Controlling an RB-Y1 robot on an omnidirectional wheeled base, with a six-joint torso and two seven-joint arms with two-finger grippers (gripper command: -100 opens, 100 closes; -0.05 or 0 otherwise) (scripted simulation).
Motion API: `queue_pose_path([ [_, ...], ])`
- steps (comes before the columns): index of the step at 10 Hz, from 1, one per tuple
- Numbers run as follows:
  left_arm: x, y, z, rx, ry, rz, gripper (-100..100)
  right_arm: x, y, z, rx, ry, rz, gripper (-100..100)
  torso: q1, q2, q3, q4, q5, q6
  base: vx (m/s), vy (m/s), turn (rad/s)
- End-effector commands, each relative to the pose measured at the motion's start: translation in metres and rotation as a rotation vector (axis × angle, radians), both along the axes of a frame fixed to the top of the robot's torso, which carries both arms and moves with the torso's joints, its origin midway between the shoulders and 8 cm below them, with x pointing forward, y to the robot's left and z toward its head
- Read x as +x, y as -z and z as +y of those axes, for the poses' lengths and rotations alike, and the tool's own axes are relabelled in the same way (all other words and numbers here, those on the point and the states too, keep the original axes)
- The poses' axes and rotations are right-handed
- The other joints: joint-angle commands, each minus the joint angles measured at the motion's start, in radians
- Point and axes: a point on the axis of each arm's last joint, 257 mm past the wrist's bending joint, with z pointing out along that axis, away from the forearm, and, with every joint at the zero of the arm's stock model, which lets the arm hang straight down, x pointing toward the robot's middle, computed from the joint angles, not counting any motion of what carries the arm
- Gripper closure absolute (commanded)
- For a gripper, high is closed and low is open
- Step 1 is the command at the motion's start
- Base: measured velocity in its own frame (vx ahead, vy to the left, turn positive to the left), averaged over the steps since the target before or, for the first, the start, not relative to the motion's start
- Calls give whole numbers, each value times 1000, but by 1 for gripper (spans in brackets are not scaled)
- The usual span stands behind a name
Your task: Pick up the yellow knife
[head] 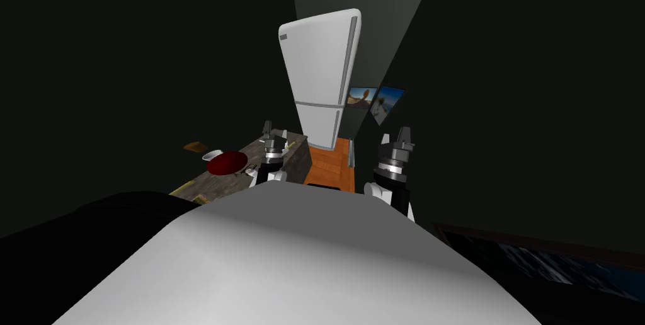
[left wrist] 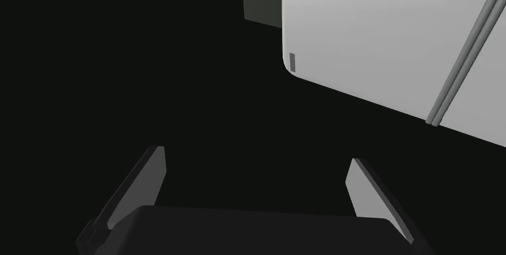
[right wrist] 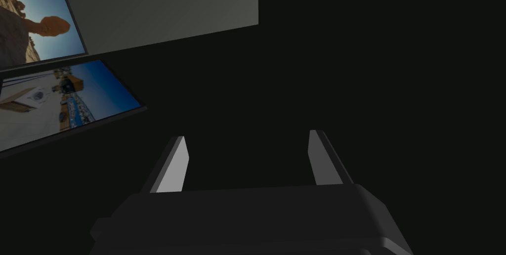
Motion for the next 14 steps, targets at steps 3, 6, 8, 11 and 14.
queue_pose_path([
  [3,-4,23,-5,37,57,64,-100,0,0,0,0,0,0,0,-4,-1,-1,0,-1,0,17,-57,-34],
  [6,-9,45,-8,64,99,124,-100,0,0,0,0,0,0,0,-6,-1,0,0,-1,0,10,-74,-31],
  [8,-13,58,-9,79,122,162,-100,0,0,0,0,0,0,0,-4,0,0,0,-1,0,5,-52,-29],
  [11,-24,90,-10,100,165,252,-100,0,0,0,0,0,0,0,-3,0,0,0,-1,0,7,-49,-36],
  [14,-31,110,-10,127,197,310,-100,0,0,0,0,0,0,0,-4,1,0,0,-1,0,-3,-58,-36],
])
